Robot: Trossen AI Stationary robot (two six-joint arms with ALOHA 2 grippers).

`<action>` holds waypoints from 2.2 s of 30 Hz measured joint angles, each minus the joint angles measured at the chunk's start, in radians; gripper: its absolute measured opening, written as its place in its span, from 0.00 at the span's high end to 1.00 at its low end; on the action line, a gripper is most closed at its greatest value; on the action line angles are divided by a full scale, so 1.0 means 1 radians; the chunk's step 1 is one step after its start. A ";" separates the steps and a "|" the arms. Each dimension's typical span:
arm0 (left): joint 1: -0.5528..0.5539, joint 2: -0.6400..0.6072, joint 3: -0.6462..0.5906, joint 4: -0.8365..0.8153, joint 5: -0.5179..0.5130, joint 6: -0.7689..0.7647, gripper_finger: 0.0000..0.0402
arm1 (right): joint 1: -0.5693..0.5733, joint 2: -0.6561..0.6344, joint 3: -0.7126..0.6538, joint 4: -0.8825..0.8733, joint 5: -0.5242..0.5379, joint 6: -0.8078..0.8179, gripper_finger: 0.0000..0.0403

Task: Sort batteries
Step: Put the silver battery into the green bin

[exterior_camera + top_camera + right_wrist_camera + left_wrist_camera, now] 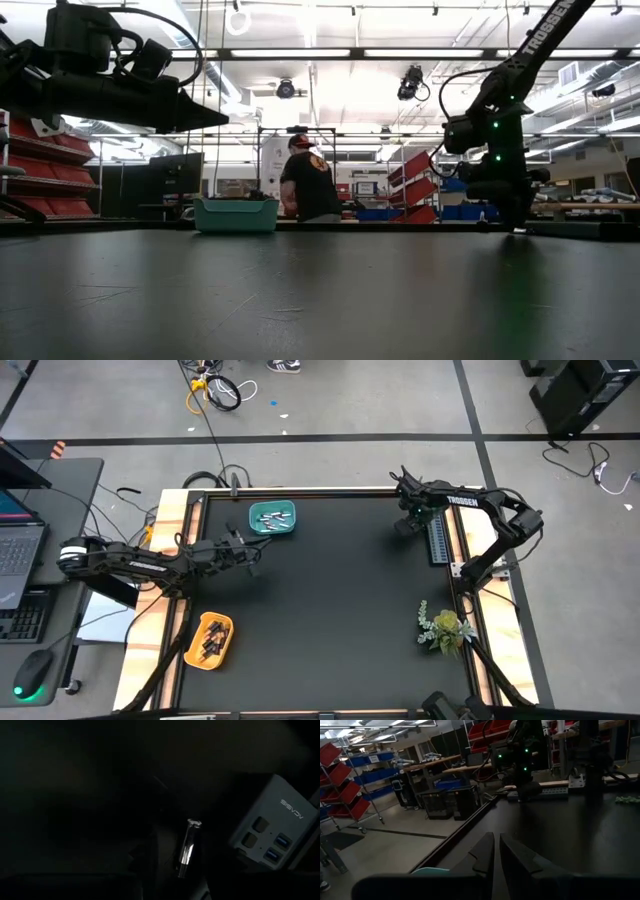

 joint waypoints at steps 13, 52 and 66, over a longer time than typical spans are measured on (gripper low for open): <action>0.000 0.000 0.000 0.000 0.010 -0.001 0.89 | -0.003 0.000 0.000 0.019 -0.017 -0.006 0.68; 0.000 0.000 0.000 -0.013 0.016 0.000 0.89 | 0.241 -0.058 -0.153 0.316 0.079 0.269 0.70; 0.000 0.000 0.000 -0.012 0.016 0.004 0.89 | 0.325 -0.060 -0.245 0.462 0.106 0.286 0.74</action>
